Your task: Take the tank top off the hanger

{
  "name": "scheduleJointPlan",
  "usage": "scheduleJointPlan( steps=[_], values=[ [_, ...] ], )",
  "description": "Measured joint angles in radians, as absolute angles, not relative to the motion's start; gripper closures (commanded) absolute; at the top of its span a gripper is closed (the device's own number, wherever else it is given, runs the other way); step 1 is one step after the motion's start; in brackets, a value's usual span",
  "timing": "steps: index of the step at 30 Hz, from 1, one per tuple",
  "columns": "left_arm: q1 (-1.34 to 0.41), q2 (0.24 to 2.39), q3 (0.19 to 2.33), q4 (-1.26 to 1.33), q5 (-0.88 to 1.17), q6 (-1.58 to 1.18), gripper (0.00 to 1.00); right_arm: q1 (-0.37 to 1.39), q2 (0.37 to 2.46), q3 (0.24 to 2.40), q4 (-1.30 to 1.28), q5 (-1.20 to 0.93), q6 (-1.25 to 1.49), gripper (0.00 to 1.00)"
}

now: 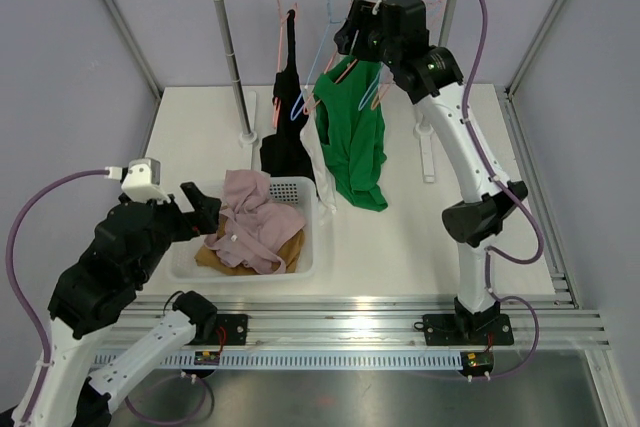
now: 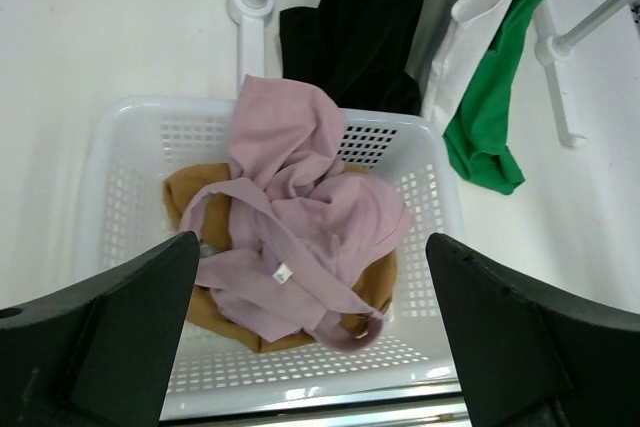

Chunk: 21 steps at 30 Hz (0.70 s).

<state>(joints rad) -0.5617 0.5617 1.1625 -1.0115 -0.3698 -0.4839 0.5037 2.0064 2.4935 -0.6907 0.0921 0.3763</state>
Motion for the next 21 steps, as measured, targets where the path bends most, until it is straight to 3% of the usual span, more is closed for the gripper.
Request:
scheduleJointPlan(
  steps=[12,21],
  values=[
    [-0.562,0.469,1.04,-1.043,-0.421,-0.418,0.01,0.525,2.154,2.592,-0.731,0.22,0.307,0.47],
    [-0.562,0.473,0.978,-0.991,-0.416,-0.414,0.01,0.528,2.148,2.553,-0.74,0.305,0.247,0.64]
  ],
)
